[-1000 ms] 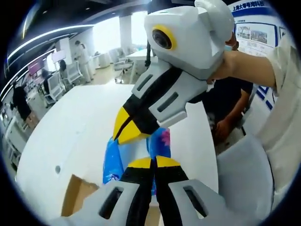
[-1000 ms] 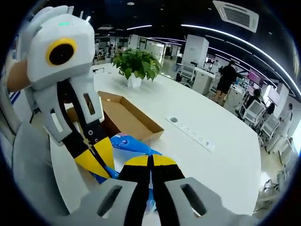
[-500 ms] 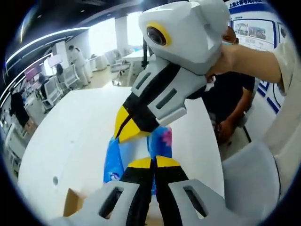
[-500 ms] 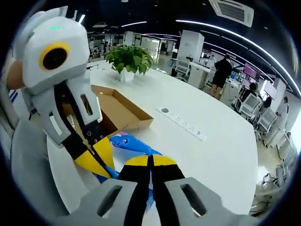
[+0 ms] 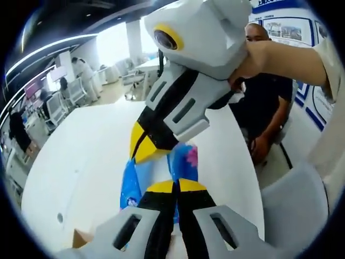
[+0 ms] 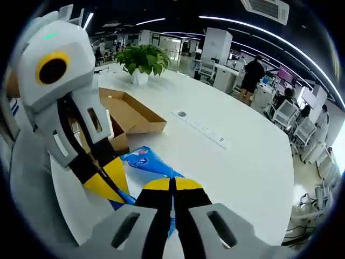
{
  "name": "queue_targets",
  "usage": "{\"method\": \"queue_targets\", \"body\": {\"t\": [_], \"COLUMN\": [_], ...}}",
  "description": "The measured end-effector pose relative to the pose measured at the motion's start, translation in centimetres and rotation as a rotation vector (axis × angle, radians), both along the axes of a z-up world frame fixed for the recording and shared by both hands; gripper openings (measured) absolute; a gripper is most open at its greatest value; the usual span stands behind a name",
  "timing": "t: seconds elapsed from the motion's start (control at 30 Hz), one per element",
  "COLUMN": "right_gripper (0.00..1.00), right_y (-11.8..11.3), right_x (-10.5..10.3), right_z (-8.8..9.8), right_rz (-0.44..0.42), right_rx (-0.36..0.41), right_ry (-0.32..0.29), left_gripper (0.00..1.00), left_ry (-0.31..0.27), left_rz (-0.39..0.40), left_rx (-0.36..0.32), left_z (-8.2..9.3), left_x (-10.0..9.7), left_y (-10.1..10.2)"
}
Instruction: Operate the shoe box by opening the lid, removing the specified soft item, and placing it in the target area until the item is outside and the box remains undamaged.
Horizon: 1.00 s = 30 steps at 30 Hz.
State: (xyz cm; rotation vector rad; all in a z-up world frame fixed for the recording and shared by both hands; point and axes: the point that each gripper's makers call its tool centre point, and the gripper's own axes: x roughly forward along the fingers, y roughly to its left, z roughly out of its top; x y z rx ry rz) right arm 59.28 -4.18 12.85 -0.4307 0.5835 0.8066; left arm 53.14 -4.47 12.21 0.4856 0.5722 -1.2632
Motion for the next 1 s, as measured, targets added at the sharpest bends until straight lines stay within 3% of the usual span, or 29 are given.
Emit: {"method": "queue_targets", "body": {"t": [0.5,0.67,1.0], "right_gripper": [0.0,0.0,0.0], "right_y": [-4.2,-5.5,-7.9], "right_x": [1.4,1.8,3.0], "right_z": [-1.5,-2.1,-3.3], "right_rz": [-0.065,-0.092,-0.116], "right_rx": [-0.023,-0.025,-0.057], "right_ry": [0.004,0.006,0.021], "left_gripper": [0.0,0.0,0.0], "left_ry": [-0.034,-0.072,-0.06], "left_rz": [0.014,0.024,-0.011], "left_rx": [-0.031,-0.028,-0.059], "left_z": [-1.5,-2.1,-2.9], "left_x": [1.2,1.7,2.6], "left_y": [-4.0,-5.3,-7.9]}}
